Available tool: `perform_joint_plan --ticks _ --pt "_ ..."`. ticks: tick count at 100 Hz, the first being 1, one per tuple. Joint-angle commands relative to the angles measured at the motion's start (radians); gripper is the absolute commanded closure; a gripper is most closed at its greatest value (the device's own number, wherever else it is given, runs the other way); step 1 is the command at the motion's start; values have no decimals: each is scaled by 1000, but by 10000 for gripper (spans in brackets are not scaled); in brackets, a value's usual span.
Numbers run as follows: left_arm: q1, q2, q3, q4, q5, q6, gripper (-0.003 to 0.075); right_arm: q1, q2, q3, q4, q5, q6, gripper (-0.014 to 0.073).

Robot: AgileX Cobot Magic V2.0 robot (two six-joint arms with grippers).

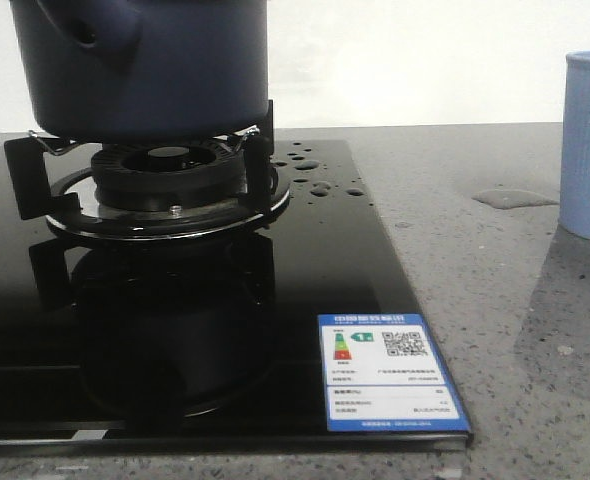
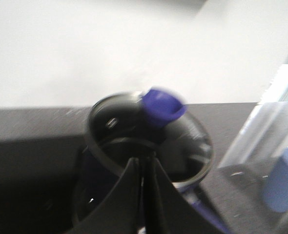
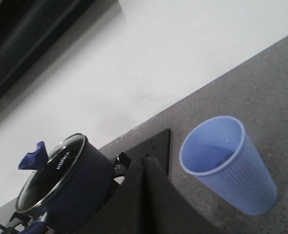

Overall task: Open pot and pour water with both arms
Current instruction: 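Move left gripper to the blue lid knob, right gripper toward the blue cup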

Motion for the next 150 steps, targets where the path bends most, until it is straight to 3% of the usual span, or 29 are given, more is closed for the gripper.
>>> perform_joint_plan --ticks 1,13,25,31,37,49,60,65,72,84,91,98,121,132,150 --pt "-14 70 -107 -200 38 135 737 -7 38 -80 35 -31 -39 661" --pt "-14 146 -141 -568 218 347 737 -7 58 -129 115 14 -121 661" --pt "-14 224 -141 -791 397 469 738 -7 72 -149 152 32 -165 661" --pt "-14 263 -141 -831 481 534 738 -7 76 -149 152 32 -238 661" --pt "-14 292 -141 -835 531 595 738 -7 80 -149 152 32 -394 661" --pt "-14 334 -141 -826 530 694 738 -7 90 -149 152 19 -768 661" --pt "-14 350 -141 -811 524 854 719 -7 102 -149 152 -3 -968 656" --pt "-14 350 -141 -789 510 924 663 -7 116 -149 152 -12 -983 638" --pt "-14 350 -141 -756 487 997 517 -7 135 -149 152 -16 -983 552" --pt "-14 350 -141 -733 385 1046 173 -7 169 -149 152 -28 -983 240" --pt "-14 350 -141 -733 291 1046 74 -7 191 -149 152 -48 -983 53" --pt "-14 352 -141 -733 198 1046 62 -7 210 -149 153 -67 -983 -78" --pt "-14 393 -141 -733 20 1046 62 -7 232 -149 190 -133 -983 -61" --pt "-14 455 -141 -740 33 1060 62 -7 232 -149 194 -150 -983 -61" --pt "-14 558 -141 -901 210 1302 62 -7 232 -149 194 -150 -983 -61"
